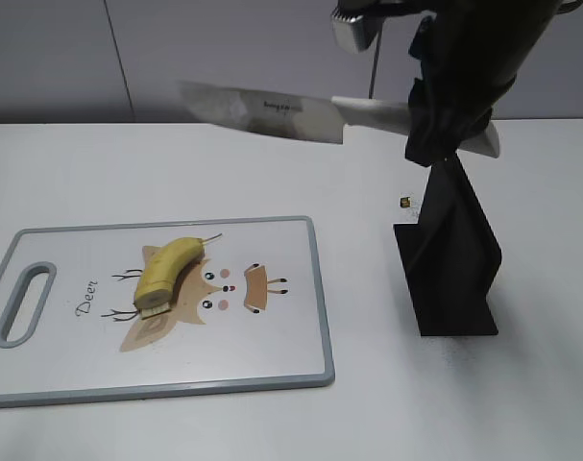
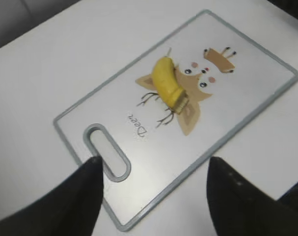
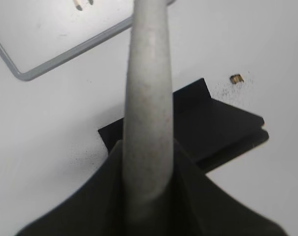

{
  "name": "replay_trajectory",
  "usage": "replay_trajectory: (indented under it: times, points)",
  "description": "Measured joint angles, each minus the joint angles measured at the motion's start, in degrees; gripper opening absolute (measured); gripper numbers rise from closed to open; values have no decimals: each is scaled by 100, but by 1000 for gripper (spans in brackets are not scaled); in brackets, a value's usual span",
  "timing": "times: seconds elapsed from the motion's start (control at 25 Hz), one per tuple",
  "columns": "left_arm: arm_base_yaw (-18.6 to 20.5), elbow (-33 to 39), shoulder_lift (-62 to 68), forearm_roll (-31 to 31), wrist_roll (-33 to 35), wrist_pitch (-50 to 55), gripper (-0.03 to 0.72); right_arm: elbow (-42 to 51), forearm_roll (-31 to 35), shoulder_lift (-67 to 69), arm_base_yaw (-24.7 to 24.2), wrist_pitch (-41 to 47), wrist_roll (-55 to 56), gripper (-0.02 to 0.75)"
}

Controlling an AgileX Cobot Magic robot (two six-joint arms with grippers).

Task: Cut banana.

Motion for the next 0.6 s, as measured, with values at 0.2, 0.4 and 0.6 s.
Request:
replay_trajectory:
  times: [0.2,0.4,0.6]
  points:
    - [0,-470,1137,-452,1286,154,641,-2,572,305,0,-286,-1161,159]
    - [-11,-1322,2179,-458,2268,455,637,-198,961,772,19,-358,-1731,159]
    - [-11,-2127,3079,-401,3011,720,630,-582,1010,1153,59,-165,-2524,159]
